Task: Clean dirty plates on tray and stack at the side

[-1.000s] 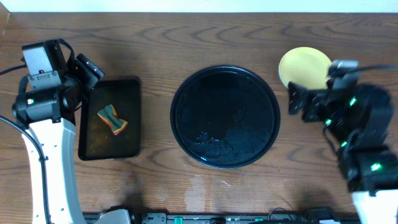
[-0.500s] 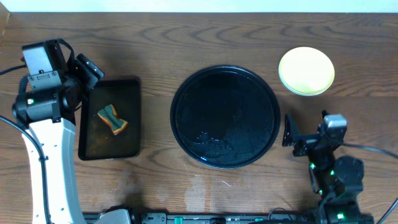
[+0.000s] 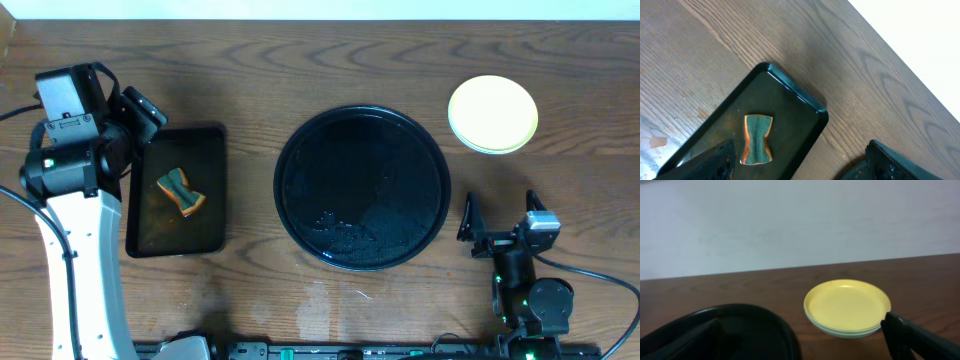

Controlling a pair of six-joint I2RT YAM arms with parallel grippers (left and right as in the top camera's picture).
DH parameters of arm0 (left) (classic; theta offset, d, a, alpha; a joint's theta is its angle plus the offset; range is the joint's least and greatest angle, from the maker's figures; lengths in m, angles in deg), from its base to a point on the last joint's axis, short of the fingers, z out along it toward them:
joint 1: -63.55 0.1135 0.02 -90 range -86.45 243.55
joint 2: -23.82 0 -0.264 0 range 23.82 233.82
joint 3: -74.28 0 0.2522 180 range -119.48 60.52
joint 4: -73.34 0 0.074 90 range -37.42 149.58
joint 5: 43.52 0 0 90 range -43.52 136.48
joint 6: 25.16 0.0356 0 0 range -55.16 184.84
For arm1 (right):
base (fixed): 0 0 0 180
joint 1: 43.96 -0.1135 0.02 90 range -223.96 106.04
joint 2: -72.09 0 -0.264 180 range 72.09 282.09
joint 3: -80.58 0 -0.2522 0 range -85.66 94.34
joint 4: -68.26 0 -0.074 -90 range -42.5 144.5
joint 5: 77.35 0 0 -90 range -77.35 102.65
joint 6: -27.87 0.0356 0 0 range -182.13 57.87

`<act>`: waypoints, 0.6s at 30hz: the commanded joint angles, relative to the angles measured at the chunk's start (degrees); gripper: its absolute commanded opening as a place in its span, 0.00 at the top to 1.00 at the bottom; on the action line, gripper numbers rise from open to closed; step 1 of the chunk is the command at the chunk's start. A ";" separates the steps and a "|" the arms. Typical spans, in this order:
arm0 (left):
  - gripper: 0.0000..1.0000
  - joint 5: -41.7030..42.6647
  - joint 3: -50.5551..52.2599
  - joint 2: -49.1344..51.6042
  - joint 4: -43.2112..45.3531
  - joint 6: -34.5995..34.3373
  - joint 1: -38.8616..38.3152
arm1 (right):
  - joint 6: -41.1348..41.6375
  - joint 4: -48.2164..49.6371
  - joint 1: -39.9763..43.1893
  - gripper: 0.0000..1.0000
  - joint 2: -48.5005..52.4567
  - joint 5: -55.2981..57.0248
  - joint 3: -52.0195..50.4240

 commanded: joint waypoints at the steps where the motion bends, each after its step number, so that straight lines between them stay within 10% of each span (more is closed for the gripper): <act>1: 0.16 -0.28 0.02 0.17 -0.04 0.35 -0.02 | -1.90 -0.68 0.22 0.01 -2.21 2.27 -0.09; 18: 0.16 -0.28 0.02 0.17 -0.04 0.35 -0.02 | -8.09 -15.72 0.26 0.01 -10.29 1.95 -0.09</act>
